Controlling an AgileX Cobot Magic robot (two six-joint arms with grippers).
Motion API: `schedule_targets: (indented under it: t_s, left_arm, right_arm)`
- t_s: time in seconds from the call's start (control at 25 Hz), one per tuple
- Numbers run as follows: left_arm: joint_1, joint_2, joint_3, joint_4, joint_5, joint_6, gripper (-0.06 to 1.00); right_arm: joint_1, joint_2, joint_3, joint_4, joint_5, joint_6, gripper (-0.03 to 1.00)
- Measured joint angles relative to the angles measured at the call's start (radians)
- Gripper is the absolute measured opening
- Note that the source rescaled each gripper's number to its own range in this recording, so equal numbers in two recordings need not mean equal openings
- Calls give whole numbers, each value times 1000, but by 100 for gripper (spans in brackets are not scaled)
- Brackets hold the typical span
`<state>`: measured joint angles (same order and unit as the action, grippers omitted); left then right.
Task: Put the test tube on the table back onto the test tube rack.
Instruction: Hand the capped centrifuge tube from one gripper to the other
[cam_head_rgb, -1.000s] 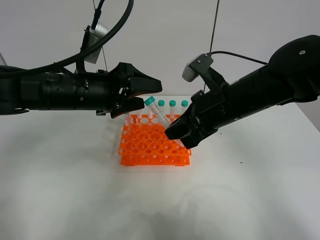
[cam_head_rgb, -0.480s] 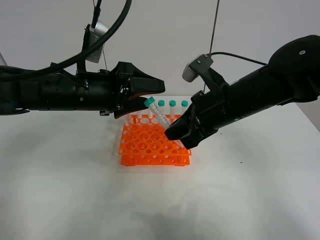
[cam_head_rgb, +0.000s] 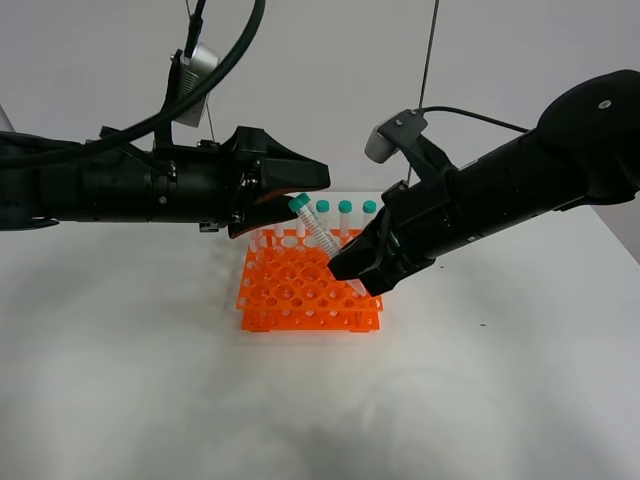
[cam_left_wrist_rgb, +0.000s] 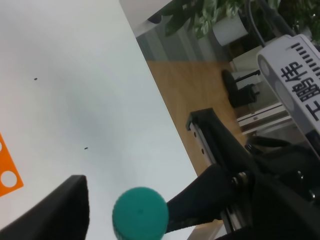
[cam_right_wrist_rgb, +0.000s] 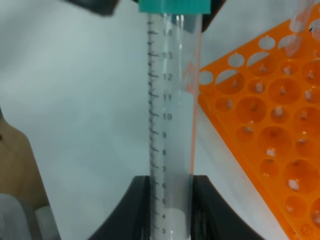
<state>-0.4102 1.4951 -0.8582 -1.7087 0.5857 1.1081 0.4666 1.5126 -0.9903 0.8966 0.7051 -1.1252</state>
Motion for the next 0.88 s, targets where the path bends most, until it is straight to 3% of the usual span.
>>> schedule_targets:
  t_s: [0.36,0.6,0.76,0.88]
  left_arm:
    - [0,0,0,1,14,0,85]
    - [0,0,0,3,13,0,54]
    - [0,0,0,8,4,0,22]
    - [0,0,0,8,4,0,11]
  right_arm:
    - [0,0,0,18,1,0,3]
    - [0,0,0,22,4,0,3]
    - [0,0,0,26,8,0,3]
    - [0,0,0,28,11,0,3]
